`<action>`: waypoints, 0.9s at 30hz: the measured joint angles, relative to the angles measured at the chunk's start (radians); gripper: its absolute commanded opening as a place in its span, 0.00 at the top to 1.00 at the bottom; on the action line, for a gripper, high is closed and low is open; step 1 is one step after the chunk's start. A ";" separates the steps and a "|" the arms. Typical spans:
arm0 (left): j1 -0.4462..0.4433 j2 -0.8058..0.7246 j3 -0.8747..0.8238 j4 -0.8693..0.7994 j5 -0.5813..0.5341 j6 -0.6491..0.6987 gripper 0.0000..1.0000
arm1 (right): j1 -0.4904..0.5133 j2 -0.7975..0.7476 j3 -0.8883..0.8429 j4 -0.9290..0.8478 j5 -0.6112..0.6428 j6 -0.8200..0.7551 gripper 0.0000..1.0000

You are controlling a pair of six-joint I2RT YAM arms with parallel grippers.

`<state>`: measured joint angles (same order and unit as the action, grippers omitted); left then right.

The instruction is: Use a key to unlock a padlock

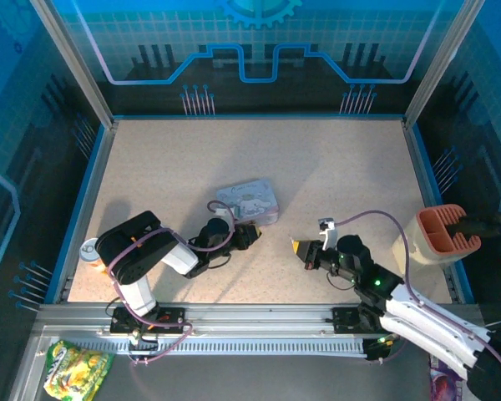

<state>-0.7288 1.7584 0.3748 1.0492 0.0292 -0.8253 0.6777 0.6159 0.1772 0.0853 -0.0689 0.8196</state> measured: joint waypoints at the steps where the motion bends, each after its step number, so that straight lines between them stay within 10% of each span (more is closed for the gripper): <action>1: 0.001 0.002 0.000 0.005 0.010 -0.013 0.88 | -0.041 0.046 0.000 0.018 -0.046 0.014 1.00; 27: 0.007 0.050 0.000 0.161 0.121 -0.224 0.90 | -0.207 0.678 0.058 0.483 -0.550 0.175 1.00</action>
<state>-0.7216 1.8088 0.3748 1.2106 0.1501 -1.0496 0.4706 1.2938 0.2352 0.5682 -0.6193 0.9943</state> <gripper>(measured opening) 0.133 0.047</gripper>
